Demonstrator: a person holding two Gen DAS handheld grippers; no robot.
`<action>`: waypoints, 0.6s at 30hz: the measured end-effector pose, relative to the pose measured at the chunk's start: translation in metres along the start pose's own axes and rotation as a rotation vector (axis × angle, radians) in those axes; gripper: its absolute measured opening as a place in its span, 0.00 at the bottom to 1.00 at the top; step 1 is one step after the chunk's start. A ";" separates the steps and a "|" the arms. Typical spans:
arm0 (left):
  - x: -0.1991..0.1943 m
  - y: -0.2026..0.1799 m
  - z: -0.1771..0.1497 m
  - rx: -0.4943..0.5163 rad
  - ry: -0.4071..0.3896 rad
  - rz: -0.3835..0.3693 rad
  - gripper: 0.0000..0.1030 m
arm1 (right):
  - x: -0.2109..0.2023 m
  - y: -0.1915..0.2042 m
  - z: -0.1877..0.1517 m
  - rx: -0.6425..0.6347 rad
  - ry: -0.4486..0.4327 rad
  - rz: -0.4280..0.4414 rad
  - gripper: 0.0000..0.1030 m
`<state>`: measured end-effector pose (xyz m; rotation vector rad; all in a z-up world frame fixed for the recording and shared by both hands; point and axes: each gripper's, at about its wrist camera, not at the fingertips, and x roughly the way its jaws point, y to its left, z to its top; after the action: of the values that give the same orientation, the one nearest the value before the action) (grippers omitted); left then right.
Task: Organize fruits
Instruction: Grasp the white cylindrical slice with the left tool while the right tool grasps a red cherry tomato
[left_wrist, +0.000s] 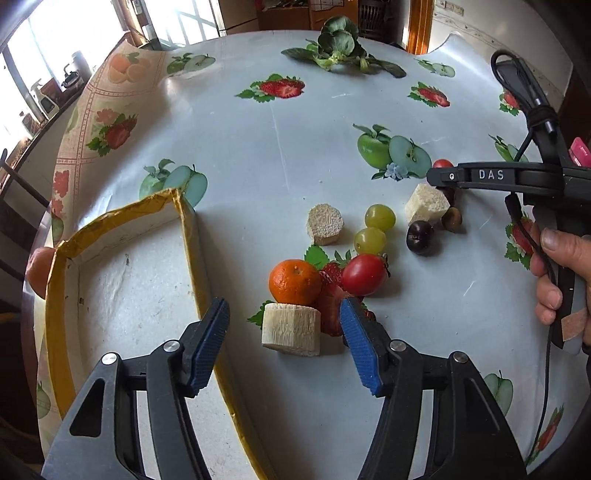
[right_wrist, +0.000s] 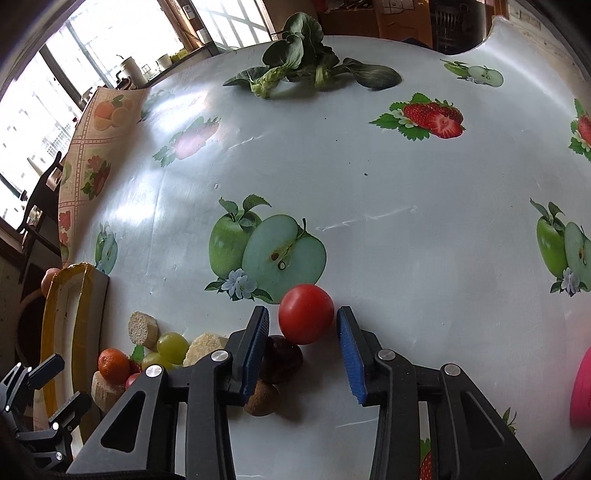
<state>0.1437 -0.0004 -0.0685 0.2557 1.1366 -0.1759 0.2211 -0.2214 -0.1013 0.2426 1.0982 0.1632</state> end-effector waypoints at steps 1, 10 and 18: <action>0.006 0.001 -0.001 -0.018 0.014 -0.006 0.60 | 0.001 0.002 0.001 -0.003 0.001 -0.001 0.38; 0.012 0.010 -0.008 -0.082 0.006 -0.121 0.35 | 0.002 0.000 0.004 0.007 -0.002 0.011 0.29; -0.003 0.017 -0.015 -0.146 -0.006 -0.171 0.34 | -0.028 -0.004 -0.006 0.005 -0.054 0.011 0.28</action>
<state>0.1338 0.0207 -0.0702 0.0277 1.1597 -0.2437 0.2034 -0.2315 -0.0812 0.2564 1.0442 0.1628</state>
